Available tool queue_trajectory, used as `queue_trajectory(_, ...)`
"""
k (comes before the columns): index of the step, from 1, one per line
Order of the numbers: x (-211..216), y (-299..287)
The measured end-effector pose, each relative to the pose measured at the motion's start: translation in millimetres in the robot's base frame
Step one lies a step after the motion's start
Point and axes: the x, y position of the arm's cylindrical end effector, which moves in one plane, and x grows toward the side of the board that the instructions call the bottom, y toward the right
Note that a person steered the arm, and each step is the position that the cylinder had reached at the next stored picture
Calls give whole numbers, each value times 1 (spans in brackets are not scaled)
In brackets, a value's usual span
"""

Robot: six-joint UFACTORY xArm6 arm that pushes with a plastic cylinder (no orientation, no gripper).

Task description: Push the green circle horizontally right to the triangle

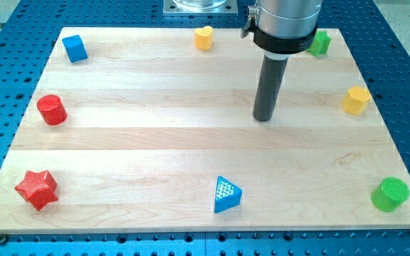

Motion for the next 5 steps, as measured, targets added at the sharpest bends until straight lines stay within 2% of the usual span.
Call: queue_trajectory(5, 0, 0)
